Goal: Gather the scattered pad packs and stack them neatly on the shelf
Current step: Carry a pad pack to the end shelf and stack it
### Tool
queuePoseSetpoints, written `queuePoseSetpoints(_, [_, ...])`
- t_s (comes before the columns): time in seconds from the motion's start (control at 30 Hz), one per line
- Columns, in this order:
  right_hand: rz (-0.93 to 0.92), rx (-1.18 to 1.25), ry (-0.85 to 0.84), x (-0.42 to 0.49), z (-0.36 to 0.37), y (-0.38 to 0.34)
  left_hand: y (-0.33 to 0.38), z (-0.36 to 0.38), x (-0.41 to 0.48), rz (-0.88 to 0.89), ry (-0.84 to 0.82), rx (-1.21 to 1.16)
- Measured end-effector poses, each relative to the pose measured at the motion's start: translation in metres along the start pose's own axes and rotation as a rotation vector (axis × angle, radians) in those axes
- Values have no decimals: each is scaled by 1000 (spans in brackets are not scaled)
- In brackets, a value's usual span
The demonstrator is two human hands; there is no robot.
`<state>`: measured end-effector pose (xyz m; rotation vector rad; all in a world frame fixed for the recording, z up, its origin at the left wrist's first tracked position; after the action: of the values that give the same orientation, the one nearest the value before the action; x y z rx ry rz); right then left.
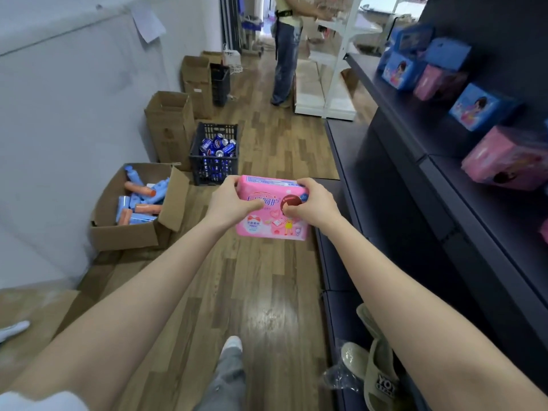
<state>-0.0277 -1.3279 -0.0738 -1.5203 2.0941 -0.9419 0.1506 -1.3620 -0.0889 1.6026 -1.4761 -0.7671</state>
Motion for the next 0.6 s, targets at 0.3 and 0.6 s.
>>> queuePoseSetpoints(0.3, [57, 19, 28, 114, 40, -29, 1, 14, 127, 18, -57, 6])
queuePoseSetpoints(0.6, [75, 29, 42, 190, 69, -45, -3, 25, 215, 29, -102, -5])
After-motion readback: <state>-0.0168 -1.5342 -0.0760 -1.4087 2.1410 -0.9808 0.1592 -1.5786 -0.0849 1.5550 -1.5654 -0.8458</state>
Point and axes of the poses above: each hand's wrist, its own x-axis towards the middle knuckle, its own z-axis out of the palm, y = z × x, the point moved 4 cm from there along x, towards the middle knuckle, and after that the axes turned 14 degrees about y, right-handed, at the moved point
